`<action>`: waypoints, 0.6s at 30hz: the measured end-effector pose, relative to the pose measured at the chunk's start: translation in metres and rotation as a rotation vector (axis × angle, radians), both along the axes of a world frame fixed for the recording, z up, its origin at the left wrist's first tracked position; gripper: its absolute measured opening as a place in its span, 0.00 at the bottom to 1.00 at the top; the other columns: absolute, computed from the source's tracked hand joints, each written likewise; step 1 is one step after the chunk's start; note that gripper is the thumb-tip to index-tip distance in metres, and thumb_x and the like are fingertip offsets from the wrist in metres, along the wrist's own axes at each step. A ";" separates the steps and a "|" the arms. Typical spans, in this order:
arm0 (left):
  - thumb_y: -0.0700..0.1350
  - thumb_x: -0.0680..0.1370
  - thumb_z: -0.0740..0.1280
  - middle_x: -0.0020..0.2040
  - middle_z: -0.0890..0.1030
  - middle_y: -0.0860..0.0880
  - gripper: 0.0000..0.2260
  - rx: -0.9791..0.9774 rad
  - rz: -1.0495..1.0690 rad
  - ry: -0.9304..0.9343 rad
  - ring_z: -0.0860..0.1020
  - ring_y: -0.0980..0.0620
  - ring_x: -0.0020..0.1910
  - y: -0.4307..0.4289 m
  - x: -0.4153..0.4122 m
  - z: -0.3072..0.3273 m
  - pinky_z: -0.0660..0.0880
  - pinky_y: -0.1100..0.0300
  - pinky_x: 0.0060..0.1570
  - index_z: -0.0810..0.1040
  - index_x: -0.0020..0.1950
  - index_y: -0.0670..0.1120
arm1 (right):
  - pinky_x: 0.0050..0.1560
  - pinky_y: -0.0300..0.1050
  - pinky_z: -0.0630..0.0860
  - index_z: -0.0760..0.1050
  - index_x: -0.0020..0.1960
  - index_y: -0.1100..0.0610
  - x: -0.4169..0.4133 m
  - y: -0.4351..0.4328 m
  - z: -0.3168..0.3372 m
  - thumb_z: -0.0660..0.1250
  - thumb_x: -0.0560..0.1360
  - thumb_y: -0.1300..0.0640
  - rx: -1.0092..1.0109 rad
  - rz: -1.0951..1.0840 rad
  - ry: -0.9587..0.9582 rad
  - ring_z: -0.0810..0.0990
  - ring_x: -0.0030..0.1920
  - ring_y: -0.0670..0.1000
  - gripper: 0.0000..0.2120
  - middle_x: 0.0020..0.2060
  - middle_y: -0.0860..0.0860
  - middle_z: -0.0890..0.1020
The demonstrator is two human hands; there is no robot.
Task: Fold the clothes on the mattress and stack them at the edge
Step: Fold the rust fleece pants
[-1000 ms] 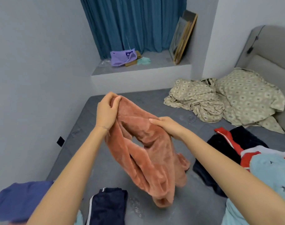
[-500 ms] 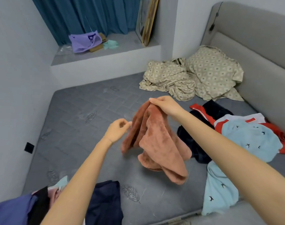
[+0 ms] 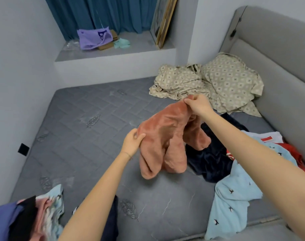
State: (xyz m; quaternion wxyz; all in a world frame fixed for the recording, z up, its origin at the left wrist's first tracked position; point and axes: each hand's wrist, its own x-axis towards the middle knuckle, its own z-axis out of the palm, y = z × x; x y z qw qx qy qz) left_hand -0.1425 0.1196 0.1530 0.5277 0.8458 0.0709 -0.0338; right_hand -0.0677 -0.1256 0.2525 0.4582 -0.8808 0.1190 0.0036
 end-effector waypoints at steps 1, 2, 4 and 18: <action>0.41 0.78 0.68 0.31 0.69 0.50 0.06 0.053 0.023 -0.059 0.66 0.53 0.32 0.005 0.004 0.005 0.64 0.65 0.32 0.73 0.44 0.40 | 0.29 0.45 0.60 0.61 0.28 0.56 0.000 -0.011 -0.007 0.66 0.76 0.57 -0.071 0.001 0.023 0.66 0.27 0.49 0.21 0.25 0.51 0.66; 0.42 0.77 0.68 0.31 0.71 0.48 0.07 0.095 0.023 -0.103 0.68 0.50 0.33 0.007 0.006 0.010 0.66 0.62 0.36 0.73 0.42 0.40 | 0.28 0.45 0.59 0.60 0.27 0.56 -0.002 -0.021 -0.016 0.67 0.76 0.58 -0.129 0.005 0.057 0.65 0.26 0.49 0.22 0.25 0.51 0.65; 0.45 0.77 0.69 0.36 0.77 0.45 0.07 0.184 -0.046 -0.147 0.73 0.47 0.38 0.005 0.006 0.017 0.69 0.55 0.43 0.74 0.43 0.43 | 0.26 0.44 0.57 0.60 0.26 0.56 -0.008 -0.032 -0.035 0.68 0.75 0.58 -0.213 0.038 0.123 0.65 0.25 0.49 0.24 0.24 0.52 0.65; 0.47 0.79 0.66 0.55 0.82 0.46 0.08 0.232 -0.134 0.375 0.78 0.48 0.57 0.002 -0.056 -0.113 0.72 0.57 0.56 0.80 0.53 0.44 | 0.58 0.47 0.71 0.74 0.63 0.59 -0.074 -0.004 -0.168 0.70 0.74 0.49 -0.357 0.270 0.305 0.77 0.61 0.56 0.21 0.59 0.56 0.79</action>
